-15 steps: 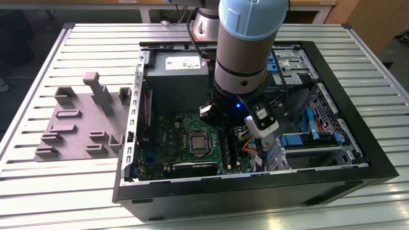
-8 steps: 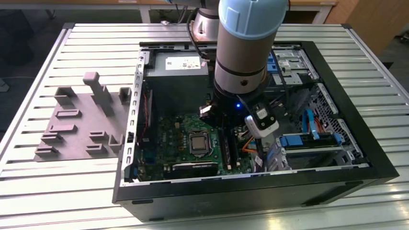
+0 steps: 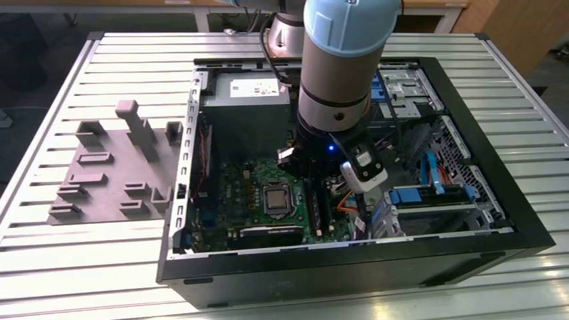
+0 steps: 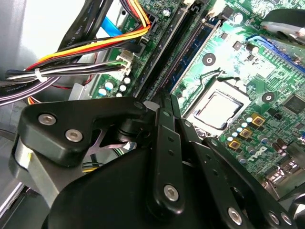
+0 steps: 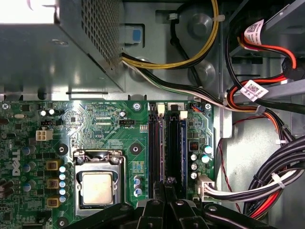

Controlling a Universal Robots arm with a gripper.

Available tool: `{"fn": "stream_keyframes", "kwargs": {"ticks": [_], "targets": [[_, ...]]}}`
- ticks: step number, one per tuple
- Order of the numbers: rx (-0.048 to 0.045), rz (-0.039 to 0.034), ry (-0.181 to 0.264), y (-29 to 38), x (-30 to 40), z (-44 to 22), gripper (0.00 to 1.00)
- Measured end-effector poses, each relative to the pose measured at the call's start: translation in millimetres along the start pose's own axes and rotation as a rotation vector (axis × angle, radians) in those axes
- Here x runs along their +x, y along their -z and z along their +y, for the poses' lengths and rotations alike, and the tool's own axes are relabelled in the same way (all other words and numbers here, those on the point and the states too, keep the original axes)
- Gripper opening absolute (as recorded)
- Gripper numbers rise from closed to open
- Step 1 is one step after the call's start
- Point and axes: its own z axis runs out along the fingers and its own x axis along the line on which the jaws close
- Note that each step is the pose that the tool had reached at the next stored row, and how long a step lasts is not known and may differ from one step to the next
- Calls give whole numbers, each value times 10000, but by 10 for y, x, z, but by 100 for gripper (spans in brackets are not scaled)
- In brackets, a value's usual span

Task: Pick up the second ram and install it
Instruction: 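Insert the second ram into the second slot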

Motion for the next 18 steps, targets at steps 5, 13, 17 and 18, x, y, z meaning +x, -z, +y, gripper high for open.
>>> {"fn": "stream_keyframes", "kwargs": {"ticks": [5, 13, 17, 18], "targets": [[-3, -1, 0, -9, 0, 0, 11], [-4, -2, 0, -23, 2, 0, 11], [0, -1, 0, -25, 4, 0, 11], [-1, -1, 0, -27, 4, 0, 11]]}}
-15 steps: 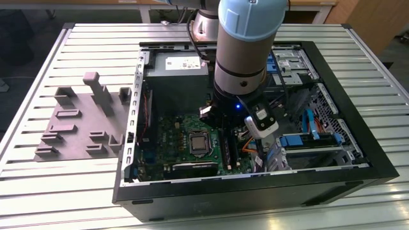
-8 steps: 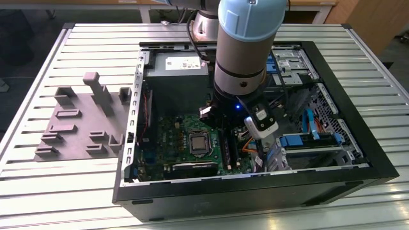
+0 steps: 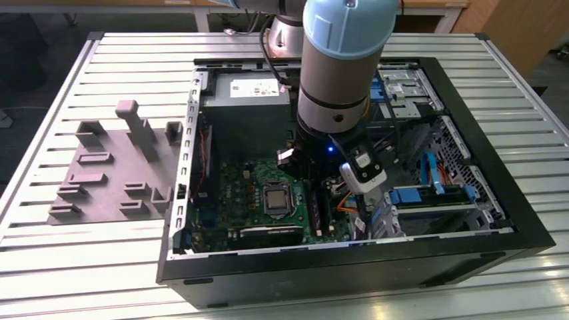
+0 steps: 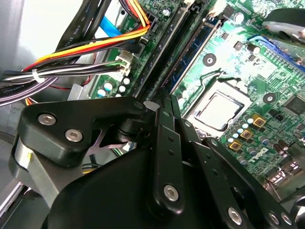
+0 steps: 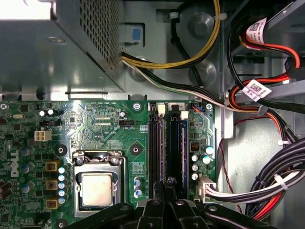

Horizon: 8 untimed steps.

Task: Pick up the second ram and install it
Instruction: 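Insert the second ram into the second slot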

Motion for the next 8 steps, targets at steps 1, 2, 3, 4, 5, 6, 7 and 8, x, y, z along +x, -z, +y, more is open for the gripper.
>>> {"fn": "stream_keyframes", "kwargs": {"ticks": [1, 2, 3, 4, 5, 6, 7, 8], "targets": [[-5, -2, 0, -8, 0, 0, 11], [-5, -1, 1, -16, 1, 0, 11], [-2, 0, 0, -20, 2, 0, 11], [-1, 0, 0, -20, 2, 0, 11], [1, 1, 0, -20, 2, 0, 11], [1, 1, 0, -20, 2, -1, 11], [1, 1, 0, -20, 2, -1, 11], [-1, 0, 0, -21, 2, 0, 11]]}}
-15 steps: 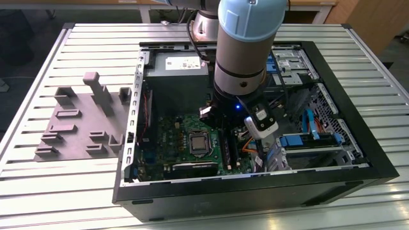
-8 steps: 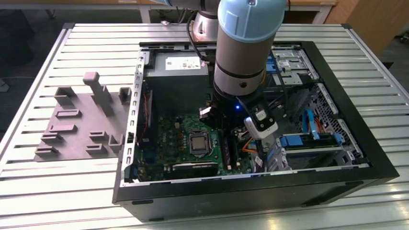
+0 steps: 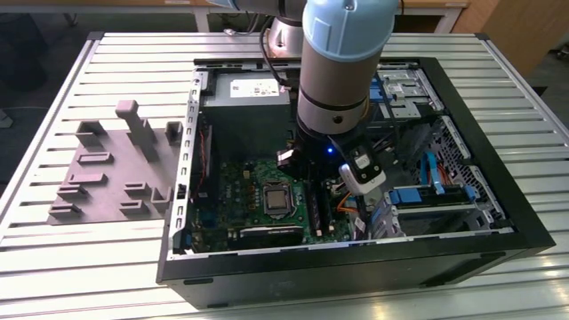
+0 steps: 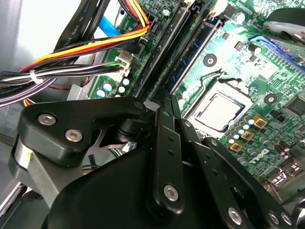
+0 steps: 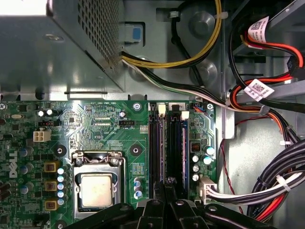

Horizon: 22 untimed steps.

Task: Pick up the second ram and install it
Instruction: 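Insert the second ram into the second slot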

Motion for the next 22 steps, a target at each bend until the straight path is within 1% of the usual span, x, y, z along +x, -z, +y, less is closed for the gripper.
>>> {"fn": "stream_keyframes", "kwargs": {"ticks": [3, 11, 12, 13, 14, 16, 18, 22], "targets": [[7, -2, -1, -13, 1, 0, 11], [14, -2, 0, -13, 1, -1, 13], [12, -2, 0, -14, 1, -1, 18], [11, -2, 0, -14, 1, 0, 18], [12, -2, 0, -14, 1, 0, 25], [14, -1, 0, -7, 1, 0, 25], [12, -2, 0, 34, 0, 1, 25], [13, -2, 0, 178, -3, 3, 25]]}}
